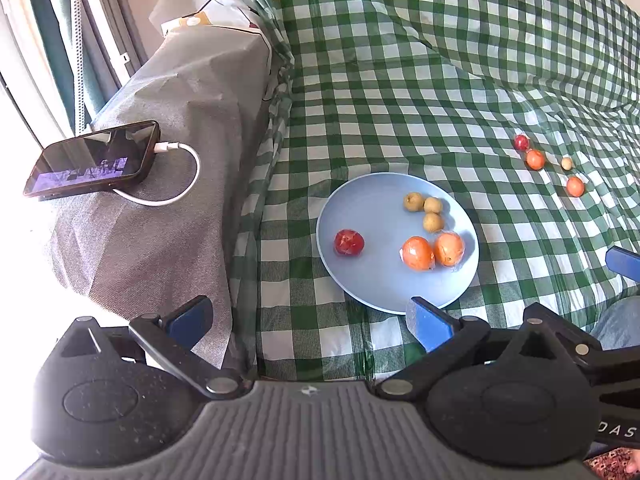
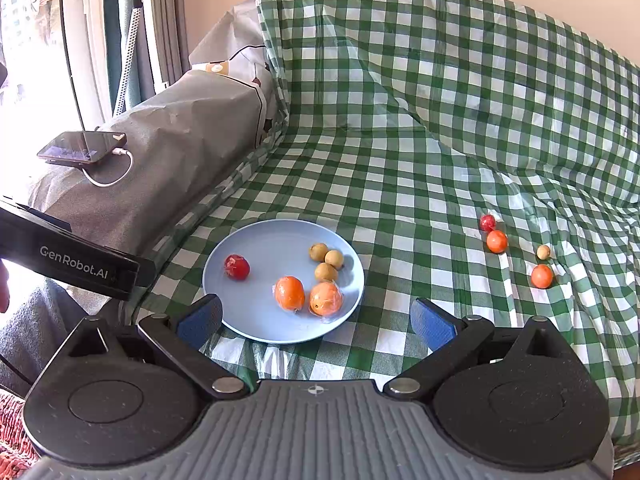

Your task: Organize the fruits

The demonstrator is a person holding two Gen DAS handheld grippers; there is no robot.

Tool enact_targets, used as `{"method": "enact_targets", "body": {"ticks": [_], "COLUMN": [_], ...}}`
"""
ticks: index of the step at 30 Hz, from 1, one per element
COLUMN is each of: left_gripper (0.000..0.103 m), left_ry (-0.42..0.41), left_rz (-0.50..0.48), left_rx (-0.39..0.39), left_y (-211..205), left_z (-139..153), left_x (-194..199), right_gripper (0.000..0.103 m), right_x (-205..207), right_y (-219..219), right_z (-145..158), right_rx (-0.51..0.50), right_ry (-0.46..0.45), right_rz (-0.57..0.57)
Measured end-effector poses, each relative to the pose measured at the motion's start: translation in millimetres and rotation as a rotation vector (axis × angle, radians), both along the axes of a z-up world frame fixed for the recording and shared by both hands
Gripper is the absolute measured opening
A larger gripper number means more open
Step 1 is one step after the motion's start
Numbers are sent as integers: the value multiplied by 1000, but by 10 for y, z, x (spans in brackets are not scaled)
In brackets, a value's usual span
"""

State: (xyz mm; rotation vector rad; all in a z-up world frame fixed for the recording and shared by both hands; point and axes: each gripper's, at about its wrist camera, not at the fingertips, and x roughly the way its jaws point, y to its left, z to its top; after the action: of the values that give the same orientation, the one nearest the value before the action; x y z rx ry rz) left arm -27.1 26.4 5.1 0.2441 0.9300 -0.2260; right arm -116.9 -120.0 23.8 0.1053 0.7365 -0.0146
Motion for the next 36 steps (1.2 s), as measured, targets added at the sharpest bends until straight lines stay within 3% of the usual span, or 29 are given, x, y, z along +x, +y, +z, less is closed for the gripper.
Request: {"method": "enact_targets", "body": {"ticks": [25, 31, 36], "left_gripper": [103, 103, 103], "left_ry": [40, 69, 75], "left_rz": [-20, -48, -96], "left_rx": [38, 42, 42], "left_y": [-169, -453, -929], "left_z": [-69, -100, -119], "left_x": [186, 371, 611], "right_gripper": [100, 100, 100], "right_x": [39, 53, 74], "right_y": [-155, -414, -838], "right_z": [-121, -242, -388], "right_rx": [49, 82, 85], "right_ry": [23, 38, 44], "right_rz": [-49, -145, -254]}}
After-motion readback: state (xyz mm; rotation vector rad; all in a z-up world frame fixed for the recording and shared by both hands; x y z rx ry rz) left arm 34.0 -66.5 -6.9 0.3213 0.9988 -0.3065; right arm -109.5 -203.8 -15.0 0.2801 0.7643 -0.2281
